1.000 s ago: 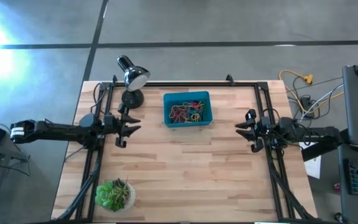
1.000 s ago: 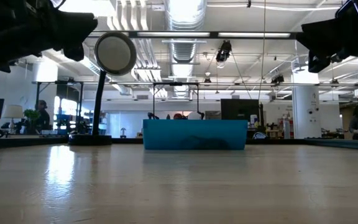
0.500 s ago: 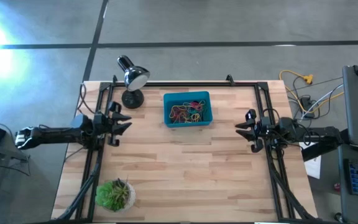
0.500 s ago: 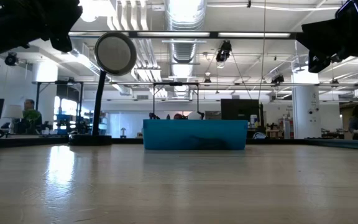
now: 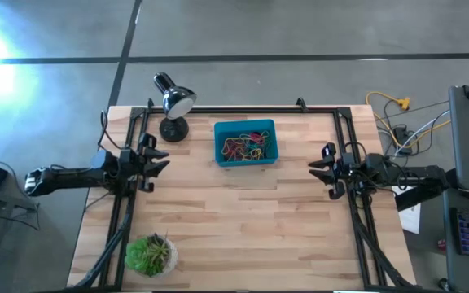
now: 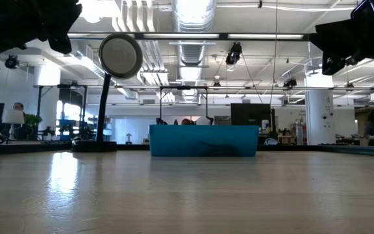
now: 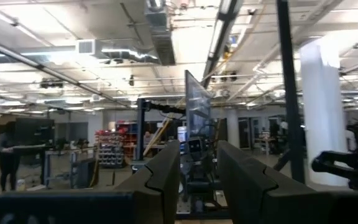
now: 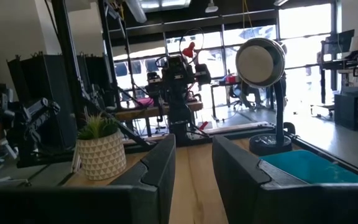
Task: Pick and place rubber bands into bin
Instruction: Return to Home Position
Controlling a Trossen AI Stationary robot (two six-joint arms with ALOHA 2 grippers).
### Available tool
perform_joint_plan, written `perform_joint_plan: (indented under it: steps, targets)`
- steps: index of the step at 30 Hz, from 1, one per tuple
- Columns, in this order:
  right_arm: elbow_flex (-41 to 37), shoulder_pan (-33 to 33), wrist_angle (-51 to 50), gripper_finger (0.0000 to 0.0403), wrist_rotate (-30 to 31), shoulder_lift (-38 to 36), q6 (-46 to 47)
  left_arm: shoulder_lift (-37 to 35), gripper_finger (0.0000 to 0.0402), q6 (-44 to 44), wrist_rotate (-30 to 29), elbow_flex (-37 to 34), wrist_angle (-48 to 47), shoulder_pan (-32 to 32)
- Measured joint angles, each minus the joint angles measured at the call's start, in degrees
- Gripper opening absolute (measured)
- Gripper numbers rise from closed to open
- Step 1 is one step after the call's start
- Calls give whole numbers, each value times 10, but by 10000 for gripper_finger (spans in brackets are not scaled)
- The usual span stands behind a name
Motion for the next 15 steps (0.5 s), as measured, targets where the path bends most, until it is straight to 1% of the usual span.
perform_joint_plan:
  steps: [5,12,15]
  targets:
    - [0,0,2,96,0,0,0,0,91,10,-39,1,7,-20]
    - [0,0,3,96,0,0,0,0,91,27,-39,1,6,-50]
    - [0,0,3,96,0,0,0,-9,91,30,-18,1,1,-56]
